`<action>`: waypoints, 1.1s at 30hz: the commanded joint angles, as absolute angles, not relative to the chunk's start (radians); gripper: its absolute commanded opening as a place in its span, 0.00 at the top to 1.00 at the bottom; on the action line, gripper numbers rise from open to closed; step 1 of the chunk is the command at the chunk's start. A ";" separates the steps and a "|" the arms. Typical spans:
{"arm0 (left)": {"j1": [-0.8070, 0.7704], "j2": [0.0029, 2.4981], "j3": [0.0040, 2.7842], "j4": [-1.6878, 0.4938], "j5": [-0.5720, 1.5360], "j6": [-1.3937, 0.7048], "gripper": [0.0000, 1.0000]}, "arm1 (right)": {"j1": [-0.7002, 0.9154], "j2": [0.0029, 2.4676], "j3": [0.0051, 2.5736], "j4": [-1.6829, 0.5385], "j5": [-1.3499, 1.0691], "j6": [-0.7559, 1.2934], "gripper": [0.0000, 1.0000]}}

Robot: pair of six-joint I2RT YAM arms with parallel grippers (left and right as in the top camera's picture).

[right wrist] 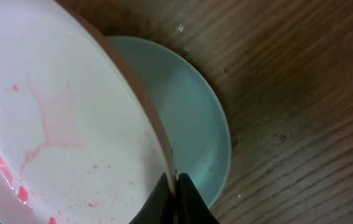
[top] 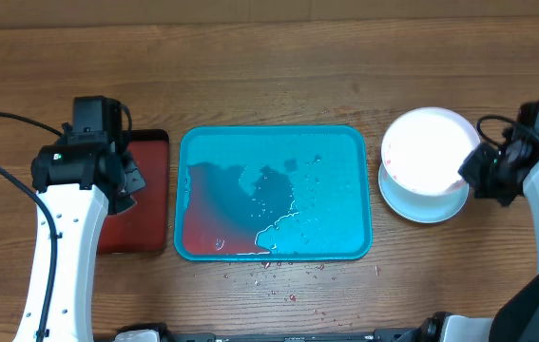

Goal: Clean dirty plates on tray and stack at the side
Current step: 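Lift the white plate with right gripper and stack it on the pile, then place the sponge on the red tray with the left gripper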

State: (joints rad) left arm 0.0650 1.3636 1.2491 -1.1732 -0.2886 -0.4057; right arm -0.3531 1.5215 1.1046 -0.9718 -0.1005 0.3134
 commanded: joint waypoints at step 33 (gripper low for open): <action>0.184 1.612 1.176 -0.940 -0.112 -0.064 0.96 | -0.095 1.465 1.238 -1.060 -0.262 0.286 0.00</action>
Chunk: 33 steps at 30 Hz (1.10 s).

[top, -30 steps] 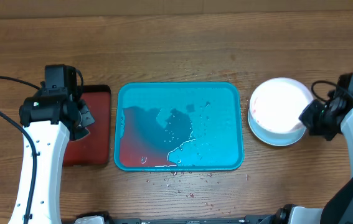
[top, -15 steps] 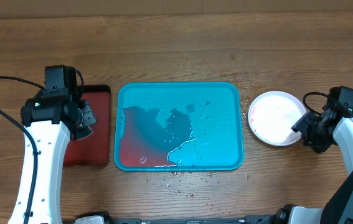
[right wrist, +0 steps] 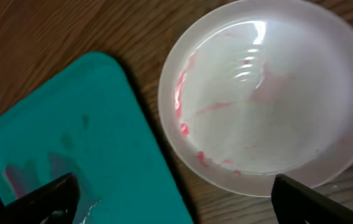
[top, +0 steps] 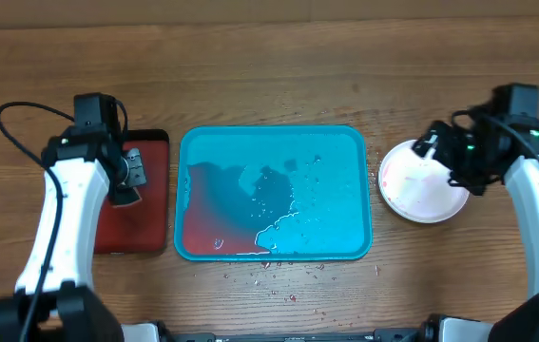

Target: Clean dirty plates on tray and stack at the side

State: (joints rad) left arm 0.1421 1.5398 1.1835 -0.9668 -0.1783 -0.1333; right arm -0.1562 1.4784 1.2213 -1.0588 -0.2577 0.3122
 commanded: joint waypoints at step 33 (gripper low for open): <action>0.150 1.735 1.994 -1.311 0.045 0.015 0.00 | 0.018 1.442 2.035 -1.550 -0.355 0.156 0.00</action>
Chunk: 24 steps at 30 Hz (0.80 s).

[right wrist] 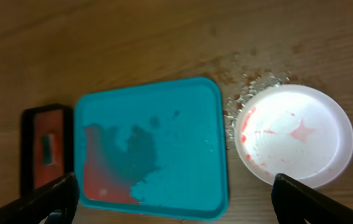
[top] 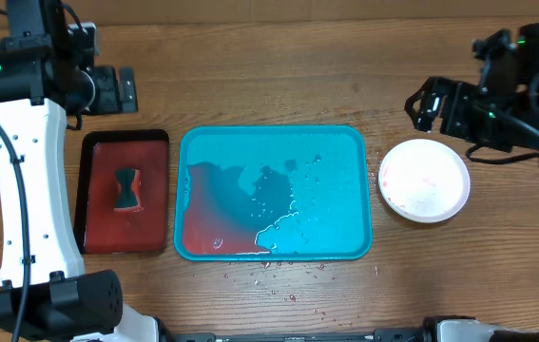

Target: Clean dirty plates on tray and stack at the side

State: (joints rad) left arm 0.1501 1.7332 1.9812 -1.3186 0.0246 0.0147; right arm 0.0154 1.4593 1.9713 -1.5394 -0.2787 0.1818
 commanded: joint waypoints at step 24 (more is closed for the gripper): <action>0.150 1.739 1.992 -1.311 0.045 0.015 0.00 | 0.055 1.111 1.615 -1.086 -0.281 -0.015 0.00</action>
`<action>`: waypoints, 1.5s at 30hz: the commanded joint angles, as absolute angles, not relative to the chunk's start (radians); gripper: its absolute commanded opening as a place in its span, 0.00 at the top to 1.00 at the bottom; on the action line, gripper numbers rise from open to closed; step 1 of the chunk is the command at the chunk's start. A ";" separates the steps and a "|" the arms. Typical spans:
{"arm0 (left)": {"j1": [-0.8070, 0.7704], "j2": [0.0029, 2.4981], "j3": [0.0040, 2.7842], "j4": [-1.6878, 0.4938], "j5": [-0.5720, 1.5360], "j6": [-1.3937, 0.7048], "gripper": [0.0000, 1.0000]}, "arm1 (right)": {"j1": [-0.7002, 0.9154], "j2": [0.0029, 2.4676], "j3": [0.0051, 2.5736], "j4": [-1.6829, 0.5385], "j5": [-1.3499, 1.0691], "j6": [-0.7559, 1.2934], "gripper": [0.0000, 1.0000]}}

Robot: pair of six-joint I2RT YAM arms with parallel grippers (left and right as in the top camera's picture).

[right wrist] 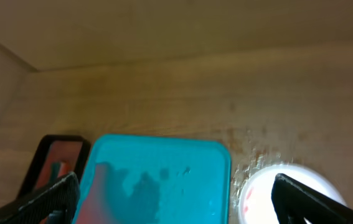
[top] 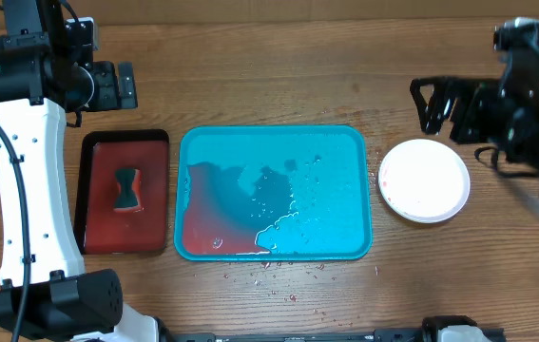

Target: Clean dirty plates on tray and stack at the side

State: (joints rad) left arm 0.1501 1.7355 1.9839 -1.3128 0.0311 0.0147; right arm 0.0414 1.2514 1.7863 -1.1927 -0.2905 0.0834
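Note:
The white plate (top: 425,180) lies on the wood right of the teal tray (top: 274,193). In the right wrist view the plate (right wrist: 269,190) shows pink smears at its left edge. No plate is on the tray, only water and a red film at its front left. My right gripper (top: 437,104) hangs open high above the table behind the plate, holding nothing; its dark fingertips (right wrist: 51,199) frame the tray (right wrist: 157,180). My left gripper (top: 117,85) is raised at the far left, open and empty.
A dark red dish (top: 98,190) left of the tray holds a small sponge (top: 128,188). Water drops and red specks dot the wood in front of the tray (top: 279,275). The red dish (right wrist: 61,158) also shows at the left in the right wrist view.
My right gripper has lifted and tilted back, so the tray and plate sit lower and smaller in its view. The left arm, sponge and plate have not moved.
My right gripper was shut on a smeared plate's rim, tilted over another plate beside the tray, with my left gripper down at the red dish. Then the plate lay flat and my right gripper was open above it. Later both arms were raised and the sponge lay in the dish.

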 commanded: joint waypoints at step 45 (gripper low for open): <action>0.150 1.739 1.992 -1.311 0.045 0.015 0.00 | 0.098 0.003 0.008 -0.069 -0.150 -0.030 0.00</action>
